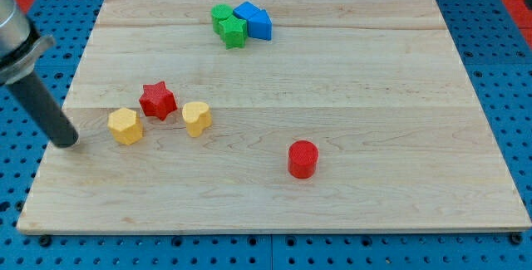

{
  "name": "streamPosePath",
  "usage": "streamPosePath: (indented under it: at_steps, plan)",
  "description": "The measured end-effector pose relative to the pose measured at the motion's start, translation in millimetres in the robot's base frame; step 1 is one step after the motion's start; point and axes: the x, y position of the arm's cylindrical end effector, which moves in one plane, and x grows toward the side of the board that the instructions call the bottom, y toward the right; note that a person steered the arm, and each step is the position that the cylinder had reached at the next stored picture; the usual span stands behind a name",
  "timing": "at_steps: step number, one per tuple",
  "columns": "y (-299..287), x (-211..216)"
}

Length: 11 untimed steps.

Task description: Push the yellow hexagon close to the red circle

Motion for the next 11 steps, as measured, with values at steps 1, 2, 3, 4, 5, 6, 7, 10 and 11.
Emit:
streamPosePath:
  at_steps: [1,2,3,4,5,6,7,10,11]
  plan:
    - [44,-10]
    - [133,44]
    - [157,67]
    - [83,49]
    - [90,-7]
    - [143,2]
    - [203,37]
    - [208,75]
    - [236,70]
